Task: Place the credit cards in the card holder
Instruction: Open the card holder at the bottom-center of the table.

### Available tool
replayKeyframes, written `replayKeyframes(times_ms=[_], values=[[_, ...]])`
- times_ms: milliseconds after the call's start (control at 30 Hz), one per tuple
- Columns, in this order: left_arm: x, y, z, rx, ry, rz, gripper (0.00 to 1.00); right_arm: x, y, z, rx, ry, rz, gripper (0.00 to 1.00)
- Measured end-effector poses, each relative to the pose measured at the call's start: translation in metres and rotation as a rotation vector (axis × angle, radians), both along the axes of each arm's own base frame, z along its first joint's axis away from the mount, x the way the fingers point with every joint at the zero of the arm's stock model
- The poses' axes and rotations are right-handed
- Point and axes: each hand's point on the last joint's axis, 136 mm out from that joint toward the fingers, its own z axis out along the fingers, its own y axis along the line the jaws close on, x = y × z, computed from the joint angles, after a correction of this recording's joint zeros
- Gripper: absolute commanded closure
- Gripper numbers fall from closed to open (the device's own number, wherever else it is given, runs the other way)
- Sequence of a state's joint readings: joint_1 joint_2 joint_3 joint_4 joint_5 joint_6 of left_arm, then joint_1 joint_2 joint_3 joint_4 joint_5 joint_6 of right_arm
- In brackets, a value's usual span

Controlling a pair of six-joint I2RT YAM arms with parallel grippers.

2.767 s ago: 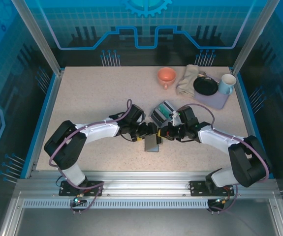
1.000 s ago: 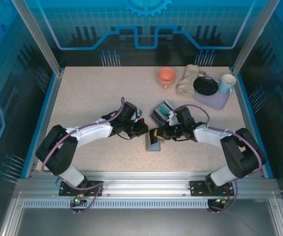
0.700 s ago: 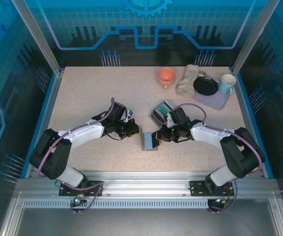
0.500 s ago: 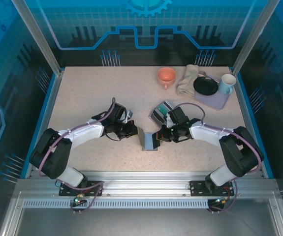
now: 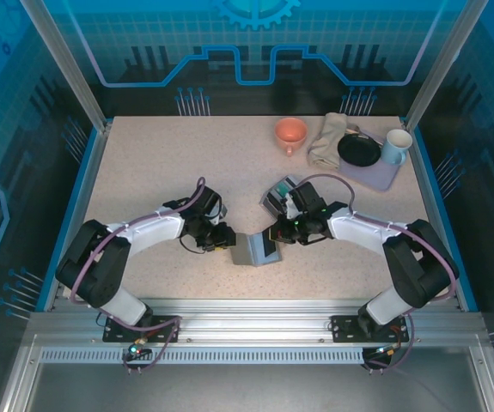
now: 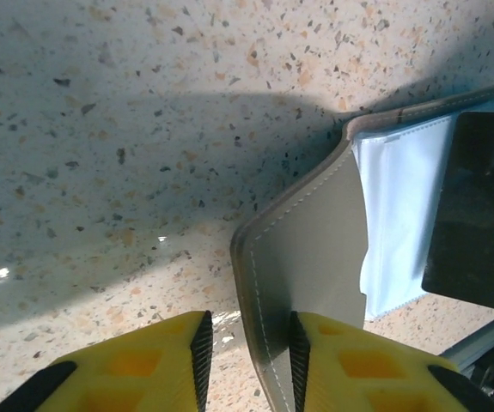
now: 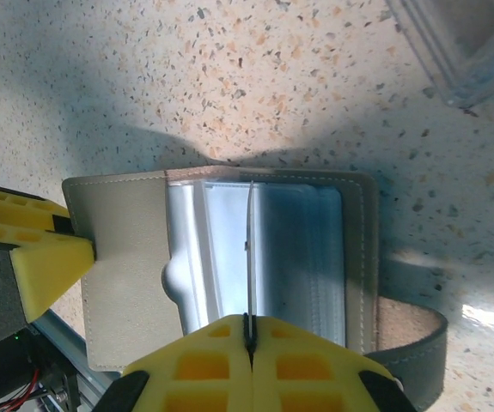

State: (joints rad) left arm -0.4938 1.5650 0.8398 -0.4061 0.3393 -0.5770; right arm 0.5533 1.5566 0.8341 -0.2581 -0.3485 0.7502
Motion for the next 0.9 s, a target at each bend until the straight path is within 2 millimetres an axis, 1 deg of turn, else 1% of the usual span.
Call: replayKeyframes(times_ms=[67, 100, 167, 233, 333, 500, 633, 900], values=[[0.000, -0.002, 0.001, -0.014, 0.002, -0.001, 0.68, -0.001, 0.000, -0.003, -0.006, 0.009, 0.003, 0.99], [0.001, -0.004, 0.002, -0.024, 0.000, -0.002, 0.70, -0.002, 0.000, -0.004, -0.008, 0.012, 0.003, 0.99], [0.002, -0.007, 0.004, -0.043, 0.001, 0.002, 0.76, -0.002, 0.000, -0.004, -0.009, 0.014, 0.003, 0.99], [0.003, -0.009, 0.006, -0.056, 0.001, 0.005, 0.85, -0.002, 0.000, -0.005, -0.010, 0.014, 0.003, 0.99], [0.004, -0.011, 0.007, -0.065, -0.005, 0.000, 0.92, -0.004, -0.004, -0.005, -0.034, 0.014, 0.005, 0.99], [0.004, -0.011, 0.007, -0.064, -0.009, -0.006, 0.92, -0.005, -0.021, 0.005, -0.114, -0.045, 0.010, 0.99], [0.005, -0.012, 0.009, -0.066, -0.013, -0.007, 0.92, -0.004, -0.031, 0.013, -0.139, -0.080, 0.015, 0.99], [0.009, -0.014, 0.009, -0.067, -0.013, -0.007, 0.92, -0.003, -0.033, 0.013, -0.144, -0.091, 0.023, 0.98]])
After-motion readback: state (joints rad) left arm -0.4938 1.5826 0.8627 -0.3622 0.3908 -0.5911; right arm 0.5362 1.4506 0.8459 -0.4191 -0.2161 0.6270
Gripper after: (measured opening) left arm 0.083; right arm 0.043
